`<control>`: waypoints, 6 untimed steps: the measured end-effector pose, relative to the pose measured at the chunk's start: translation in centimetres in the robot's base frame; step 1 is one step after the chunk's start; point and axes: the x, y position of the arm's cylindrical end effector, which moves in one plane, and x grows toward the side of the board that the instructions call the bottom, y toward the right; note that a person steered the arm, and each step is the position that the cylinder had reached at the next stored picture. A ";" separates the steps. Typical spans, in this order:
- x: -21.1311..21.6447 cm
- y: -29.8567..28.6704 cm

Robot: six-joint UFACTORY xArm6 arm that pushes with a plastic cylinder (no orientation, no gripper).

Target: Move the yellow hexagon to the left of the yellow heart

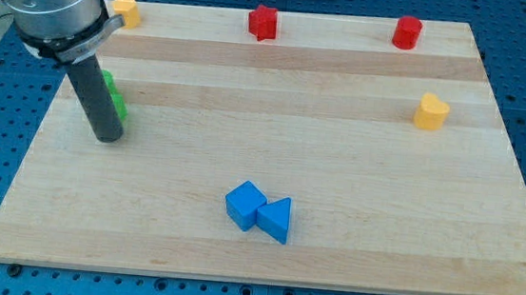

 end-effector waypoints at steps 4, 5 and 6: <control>-4.4 10.5; -8.5 11.3; -10.0 9.5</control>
